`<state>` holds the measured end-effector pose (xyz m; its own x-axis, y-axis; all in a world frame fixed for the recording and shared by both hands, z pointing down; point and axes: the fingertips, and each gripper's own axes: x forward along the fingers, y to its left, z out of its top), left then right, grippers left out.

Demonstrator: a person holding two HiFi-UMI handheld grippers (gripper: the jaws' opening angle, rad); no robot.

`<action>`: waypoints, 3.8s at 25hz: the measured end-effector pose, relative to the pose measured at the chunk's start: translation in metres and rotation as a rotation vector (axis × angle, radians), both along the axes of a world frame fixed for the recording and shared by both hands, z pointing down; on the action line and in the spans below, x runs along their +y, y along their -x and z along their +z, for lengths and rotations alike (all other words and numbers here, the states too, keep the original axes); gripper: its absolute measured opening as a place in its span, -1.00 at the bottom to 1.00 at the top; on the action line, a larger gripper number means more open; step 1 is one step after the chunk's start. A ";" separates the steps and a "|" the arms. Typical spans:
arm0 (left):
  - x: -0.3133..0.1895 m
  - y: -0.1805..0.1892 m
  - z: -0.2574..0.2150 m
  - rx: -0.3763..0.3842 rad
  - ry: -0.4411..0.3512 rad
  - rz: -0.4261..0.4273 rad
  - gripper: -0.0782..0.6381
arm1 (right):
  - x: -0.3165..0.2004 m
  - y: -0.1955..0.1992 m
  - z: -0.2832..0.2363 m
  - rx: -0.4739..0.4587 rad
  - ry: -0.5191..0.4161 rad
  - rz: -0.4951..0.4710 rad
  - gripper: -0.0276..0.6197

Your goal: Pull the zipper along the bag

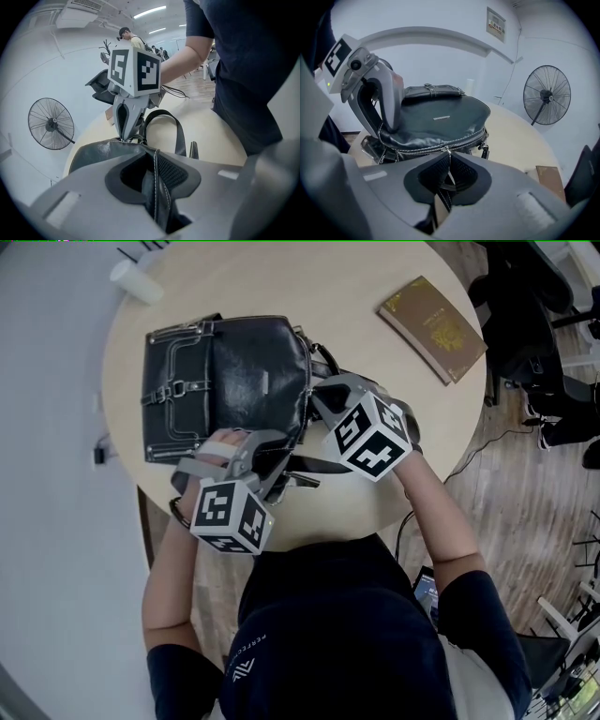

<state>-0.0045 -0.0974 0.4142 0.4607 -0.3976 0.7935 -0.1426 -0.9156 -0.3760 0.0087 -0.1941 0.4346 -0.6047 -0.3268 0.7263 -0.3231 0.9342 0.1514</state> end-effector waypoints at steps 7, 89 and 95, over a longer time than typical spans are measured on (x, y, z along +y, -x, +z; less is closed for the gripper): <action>-0.001 0.000 0.000 0.006 0.008 -0.012 -0.53 | -0.013 -0.003 0.000 0.006 -0.005 0.036 -0.87; -0.001 0.088 -0.063 0.625 -0.042 -0.675 -0.69 | 0.049 -0.059 -0.070 -0.194 -0.065 0.353 -0.91; 0.005 0.107 -0.070 0.635 -0.068 -0.767 -0.74 | 0.059 -0.062 -0.072 -0.199 -0.048 0.369 -0.91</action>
<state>-0.1112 -0.0924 0.3445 0.3913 -0.8006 0.4538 -0.8790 -0.4712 -0.0734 0.0712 -0.1346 0.3624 -0.5674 -0.5784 0.5862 -0.6623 0.7435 0.0926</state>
